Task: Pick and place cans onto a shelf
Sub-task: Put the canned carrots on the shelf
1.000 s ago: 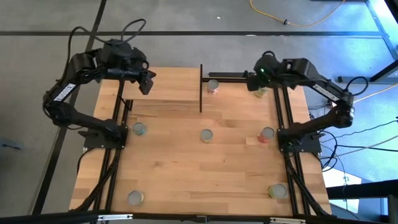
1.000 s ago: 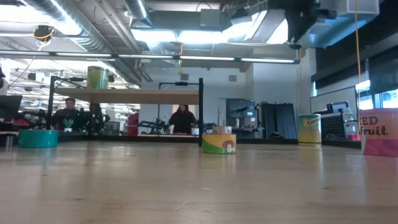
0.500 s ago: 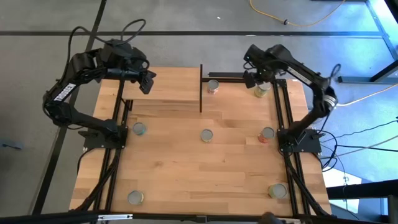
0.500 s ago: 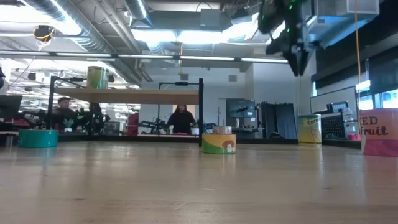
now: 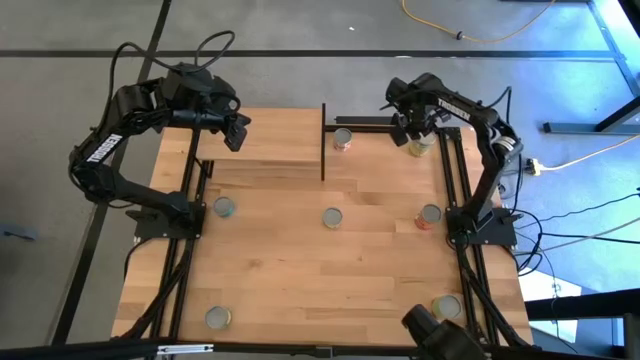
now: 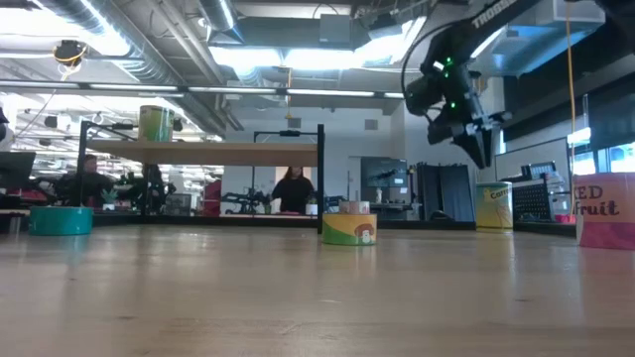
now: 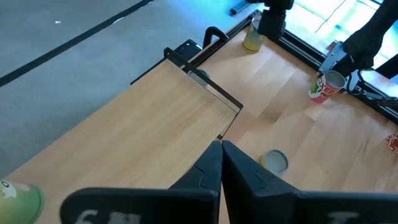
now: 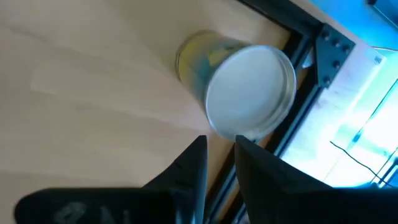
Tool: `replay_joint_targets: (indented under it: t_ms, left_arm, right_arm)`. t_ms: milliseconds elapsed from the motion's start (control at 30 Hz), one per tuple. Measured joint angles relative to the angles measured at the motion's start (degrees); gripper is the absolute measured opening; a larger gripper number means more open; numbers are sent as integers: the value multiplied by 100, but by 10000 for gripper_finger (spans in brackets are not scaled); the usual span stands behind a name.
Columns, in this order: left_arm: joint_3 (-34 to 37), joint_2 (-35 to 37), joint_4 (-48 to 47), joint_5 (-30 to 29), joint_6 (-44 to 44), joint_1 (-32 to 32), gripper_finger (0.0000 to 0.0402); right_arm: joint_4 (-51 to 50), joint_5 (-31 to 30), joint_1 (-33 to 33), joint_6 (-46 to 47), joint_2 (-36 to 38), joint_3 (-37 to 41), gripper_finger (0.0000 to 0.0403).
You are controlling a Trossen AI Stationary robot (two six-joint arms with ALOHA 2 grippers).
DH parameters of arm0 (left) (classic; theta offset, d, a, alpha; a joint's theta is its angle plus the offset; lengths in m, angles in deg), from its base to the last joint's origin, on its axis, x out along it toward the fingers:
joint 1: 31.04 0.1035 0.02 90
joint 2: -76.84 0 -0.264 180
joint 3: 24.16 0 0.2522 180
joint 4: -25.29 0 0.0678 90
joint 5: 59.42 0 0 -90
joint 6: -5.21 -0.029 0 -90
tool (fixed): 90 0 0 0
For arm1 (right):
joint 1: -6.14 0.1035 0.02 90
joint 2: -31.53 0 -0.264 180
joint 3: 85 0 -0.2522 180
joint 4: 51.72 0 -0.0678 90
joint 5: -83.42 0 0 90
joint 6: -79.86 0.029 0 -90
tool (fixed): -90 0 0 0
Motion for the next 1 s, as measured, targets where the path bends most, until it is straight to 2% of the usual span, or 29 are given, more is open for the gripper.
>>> replay_joint_targets:
  t_ms: [333,533,767,867,1000]
  left_arm:
    - [0,0,0,-1,0,1,0]
    - [0,0,0,-2,0,1,0]
    - [0,0,2,-3,0,0,0]
    - [0,0,2,-4,-1,1,0]
    - [0,0,2,-2,-2,0,0]
  right_arm:
    - [208,69,-212,-156,-410,3,84]
    - [283,420,-314,-444,-619,-4,84]
    - [296,150,-308,-470,-705,-17,82]
    - [309,140,-333,-517,-705,-13,62]
    - [320,145,-330,-574,-709,-10,13]
